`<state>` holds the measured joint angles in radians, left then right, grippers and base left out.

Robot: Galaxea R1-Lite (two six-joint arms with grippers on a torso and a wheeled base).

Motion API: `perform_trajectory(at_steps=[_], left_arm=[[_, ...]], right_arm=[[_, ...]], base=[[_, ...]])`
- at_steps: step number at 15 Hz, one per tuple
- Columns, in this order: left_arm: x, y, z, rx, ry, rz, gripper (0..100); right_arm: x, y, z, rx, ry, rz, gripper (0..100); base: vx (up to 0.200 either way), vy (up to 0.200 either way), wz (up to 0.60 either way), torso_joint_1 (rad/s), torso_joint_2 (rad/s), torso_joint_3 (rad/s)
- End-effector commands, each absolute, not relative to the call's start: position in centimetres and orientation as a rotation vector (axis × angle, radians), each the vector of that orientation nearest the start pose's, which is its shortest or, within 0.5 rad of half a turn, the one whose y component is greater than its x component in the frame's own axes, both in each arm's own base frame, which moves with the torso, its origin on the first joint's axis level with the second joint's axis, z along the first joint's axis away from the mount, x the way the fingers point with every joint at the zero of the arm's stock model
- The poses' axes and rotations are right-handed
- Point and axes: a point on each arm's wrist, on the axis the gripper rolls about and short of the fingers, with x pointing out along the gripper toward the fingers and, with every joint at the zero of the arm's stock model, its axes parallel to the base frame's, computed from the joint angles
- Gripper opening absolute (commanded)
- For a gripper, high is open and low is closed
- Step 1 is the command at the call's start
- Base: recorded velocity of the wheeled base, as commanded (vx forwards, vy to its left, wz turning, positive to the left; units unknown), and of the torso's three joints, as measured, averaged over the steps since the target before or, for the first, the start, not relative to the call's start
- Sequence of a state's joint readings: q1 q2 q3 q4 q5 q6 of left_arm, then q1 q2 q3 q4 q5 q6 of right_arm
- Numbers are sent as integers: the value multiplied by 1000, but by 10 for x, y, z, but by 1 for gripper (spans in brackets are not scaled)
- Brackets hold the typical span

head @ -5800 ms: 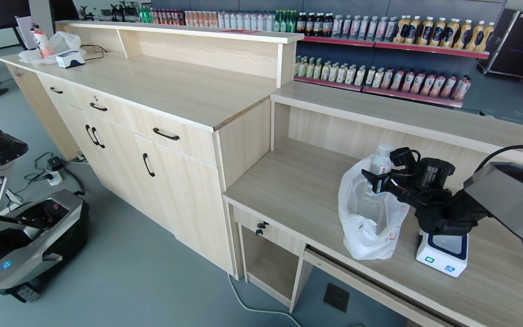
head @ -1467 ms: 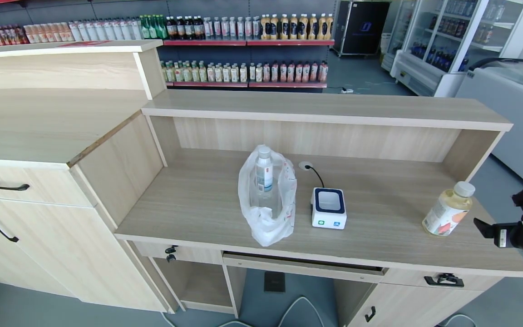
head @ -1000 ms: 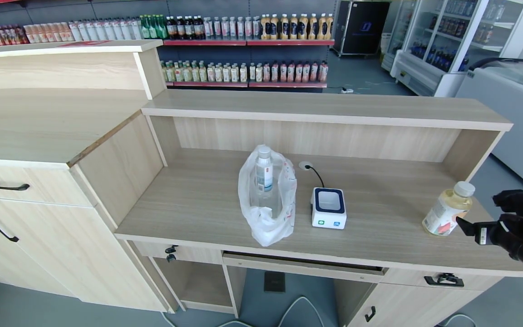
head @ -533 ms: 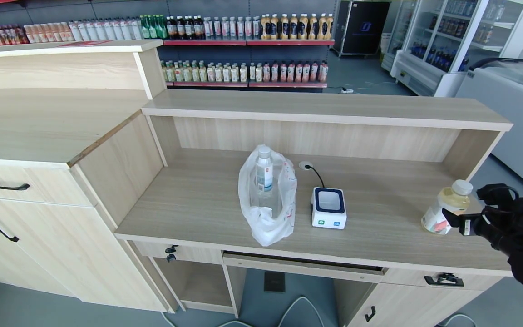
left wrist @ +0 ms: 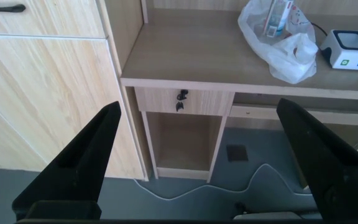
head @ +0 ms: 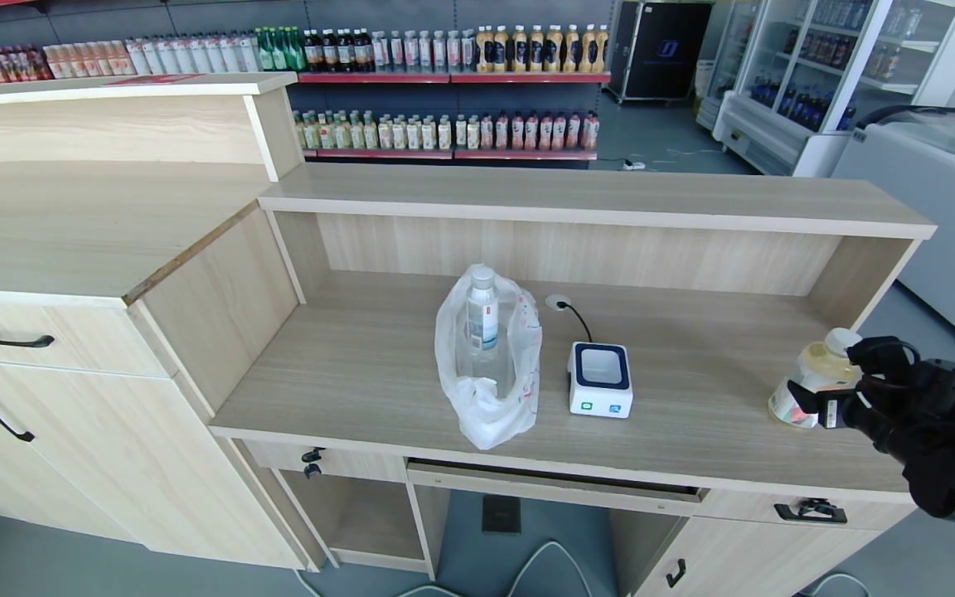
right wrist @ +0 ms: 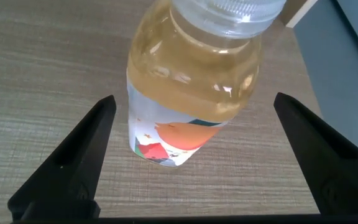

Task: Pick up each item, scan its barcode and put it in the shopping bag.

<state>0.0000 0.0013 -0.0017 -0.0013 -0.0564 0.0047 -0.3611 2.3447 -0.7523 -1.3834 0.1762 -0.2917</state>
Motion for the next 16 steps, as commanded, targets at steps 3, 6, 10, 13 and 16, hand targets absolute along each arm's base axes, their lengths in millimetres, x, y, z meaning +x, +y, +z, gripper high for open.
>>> perform_trajectory(at_steps=[3,6,10,13,16], left_arm=[[-23,-1,76,5,-2,-57,100],[-23,-1,76,5,-2,-57,100],[-23,-1,76,5,-2,-57,100],[-23,-1,76,5,-2,-57,100],[-23,-1,76,5,-2,-57,100]], right_arm=[[375,-128,10,-228,204,-150,100],[380,-124,6,-221,202,-137,100],[390,-119,4,-229,181,-123,100],[399,-118,5,-237,162,-131,100],[401,-118,2,-239,155,-129,100]], base=[[0,0,0,0,0,0],[0,0,0,0,0,0],[0,0,0,0,0,0],[0,0,0,0,0,0],[0,0,0,0,0,0]])
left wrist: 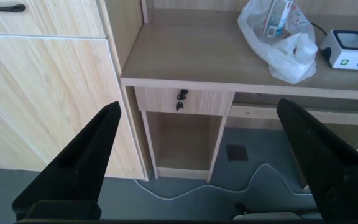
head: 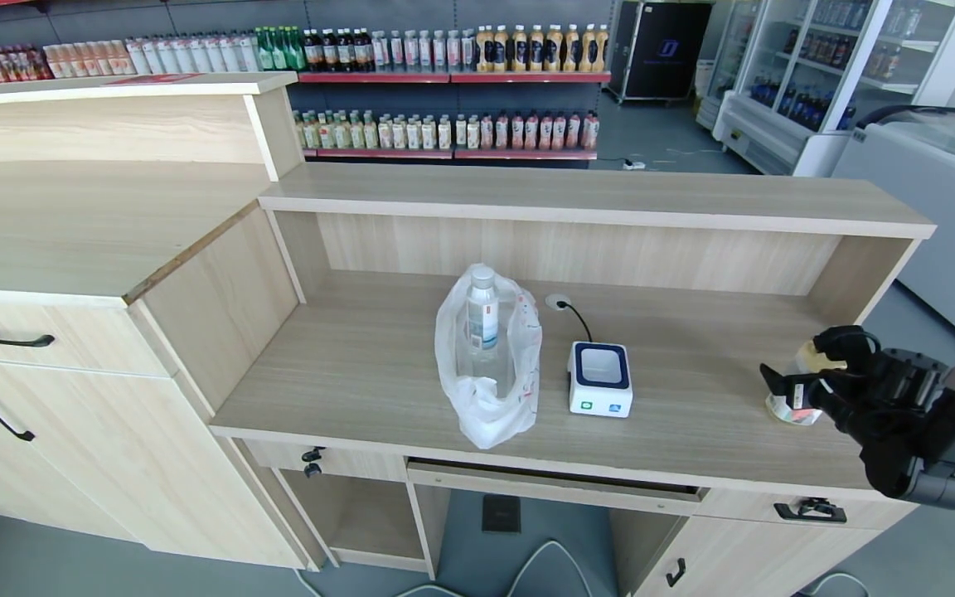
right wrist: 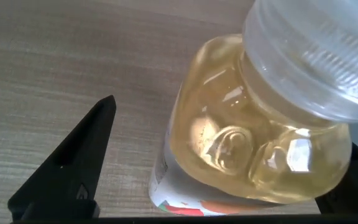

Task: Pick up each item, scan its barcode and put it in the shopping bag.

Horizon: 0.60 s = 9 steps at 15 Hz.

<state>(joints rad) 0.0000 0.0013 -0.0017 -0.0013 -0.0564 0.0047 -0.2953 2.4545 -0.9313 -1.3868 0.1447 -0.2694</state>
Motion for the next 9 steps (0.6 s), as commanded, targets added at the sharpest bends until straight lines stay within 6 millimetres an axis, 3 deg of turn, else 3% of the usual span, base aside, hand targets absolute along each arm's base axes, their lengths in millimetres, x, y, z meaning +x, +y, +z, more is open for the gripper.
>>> perform_trajectory(at_steps=[1,2,9], left_arm=[[-23,-1,76,5,-2,-57,100],[-23,-1,76,5,-2,-57,100],[-23,-1,76,5,-2,-57,100]], right_arm=[[402,-119,1,-239,154,-129,100],[404,-119,1,-241,150,-130,0],[417,-121,6,-254,106,-139,0]], base=[[0,0,0,0,0,0],[0,0,0,0,0,0],[0,0,0,0,0,0]])
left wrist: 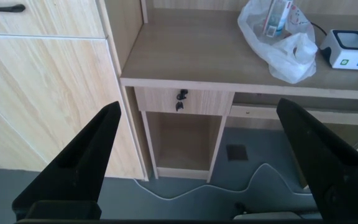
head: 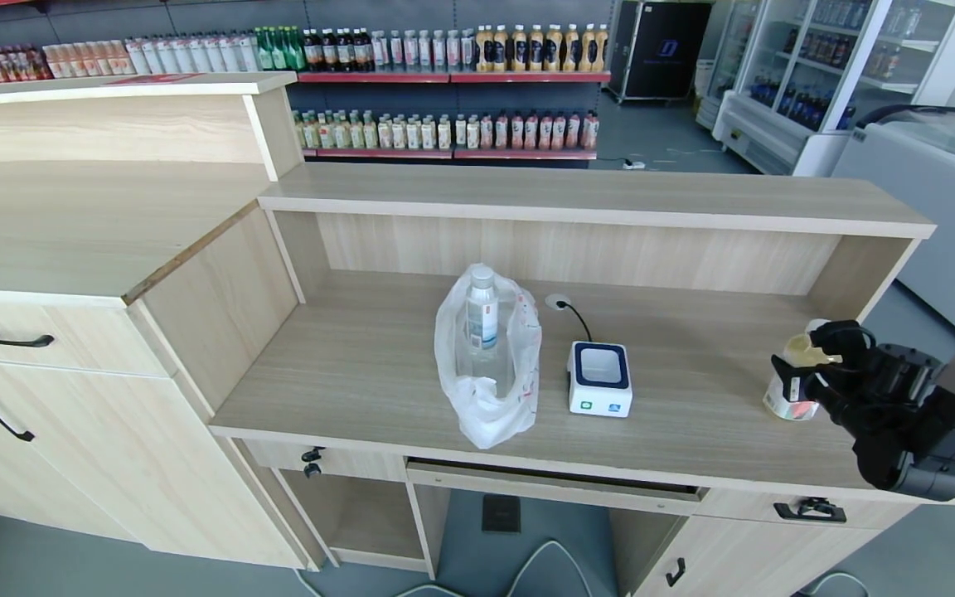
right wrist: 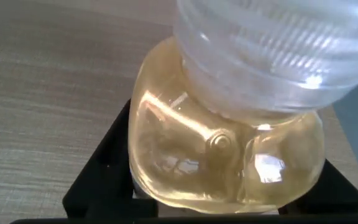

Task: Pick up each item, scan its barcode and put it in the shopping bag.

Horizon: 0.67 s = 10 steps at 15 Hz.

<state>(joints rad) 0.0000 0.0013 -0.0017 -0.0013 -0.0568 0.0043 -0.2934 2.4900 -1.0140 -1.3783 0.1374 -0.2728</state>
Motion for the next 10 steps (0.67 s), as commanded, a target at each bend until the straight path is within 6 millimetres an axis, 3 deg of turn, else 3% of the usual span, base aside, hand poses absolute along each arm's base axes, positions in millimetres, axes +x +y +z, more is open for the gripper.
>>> perform_trajectory(at_steps=[1,3,5,7,10], left_arm=[[-23,-1,76,5,-2,-57,100],[-23,-1,76,5,-2,-57,100],[-23,-1,76,5,-2,-57,100],[-23,-1,76,5,-2,-57,100],[-23,-1,76,5,-2,-57,100]], right_arm=[[418,-120,4,-256,108,-154,0],[417,-118,2,-255,116,-155,0],[419,-118,12,-253,86,-154,0],[415,-105,54,-171,40,-128,0],[383,-60,151,83,101,-6,0]], base=[[0,0,0,0,0,0],[0,0,0,0,0,0],[0,0,0,0,0,0],[0,0,0,0,0,0],[0,0,0,0,0,0]])
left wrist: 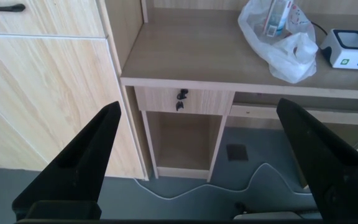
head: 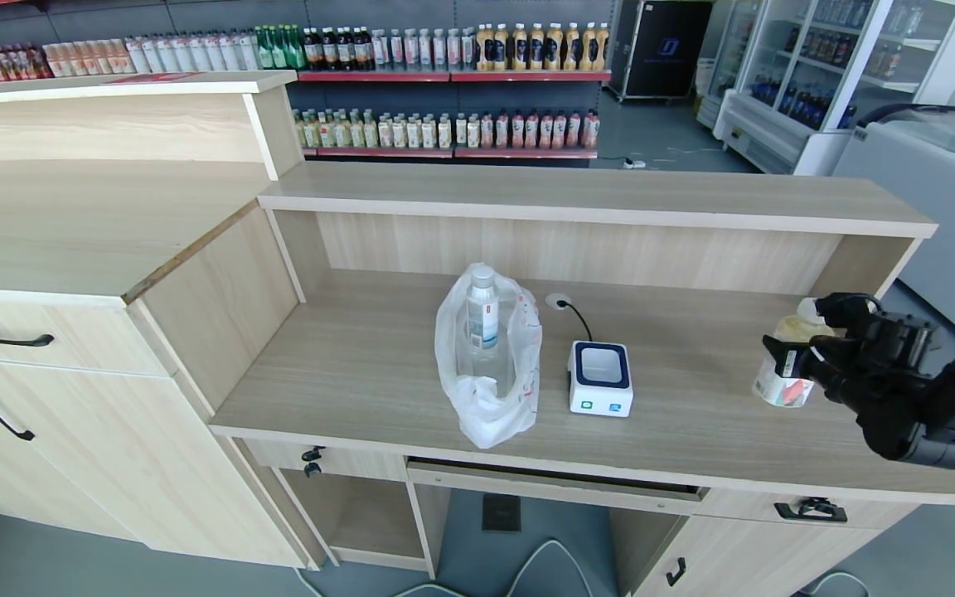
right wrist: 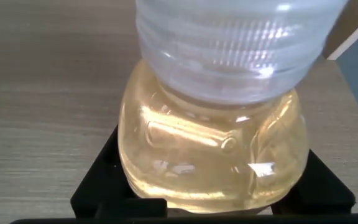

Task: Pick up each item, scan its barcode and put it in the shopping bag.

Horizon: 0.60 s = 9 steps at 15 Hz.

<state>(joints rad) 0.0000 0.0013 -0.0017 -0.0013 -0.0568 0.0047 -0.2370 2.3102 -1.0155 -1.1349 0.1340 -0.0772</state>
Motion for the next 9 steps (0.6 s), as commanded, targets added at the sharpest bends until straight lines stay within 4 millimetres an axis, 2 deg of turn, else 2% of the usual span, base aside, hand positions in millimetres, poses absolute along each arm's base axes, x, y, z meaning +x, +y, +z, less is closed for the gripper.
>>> perform_trajectory(at_steps=[1,3,5,7,8,9], left_arm=[[-23,-1,76,5,-2,-57,100],[-23,-1,76,5,-2,-57,100],[-23,-1,76,5,-2,-57,100],[-23,-1,76,5,-2,-57,100],[-23,-1,76,5,-2,-57,100],[-23,-1,76,5,-2,-57,100]], right_arm=[[347,-34,207,191,134,130,0],[313,-11,256,250,133,271,0],[286,18,290,338,149,402,0],[264,43,309,389,179,536,0],[259,50,312,404,189,578,0],[240,67,321,420,202,695,0]], base=[[0,0,0,0,0,0],[0,0,0,0,0,0],[0,0,0,0,0,0],[0,0,0,0,0,0],[0,0,0,0,0,0],[0,0,0,0,0,0]])
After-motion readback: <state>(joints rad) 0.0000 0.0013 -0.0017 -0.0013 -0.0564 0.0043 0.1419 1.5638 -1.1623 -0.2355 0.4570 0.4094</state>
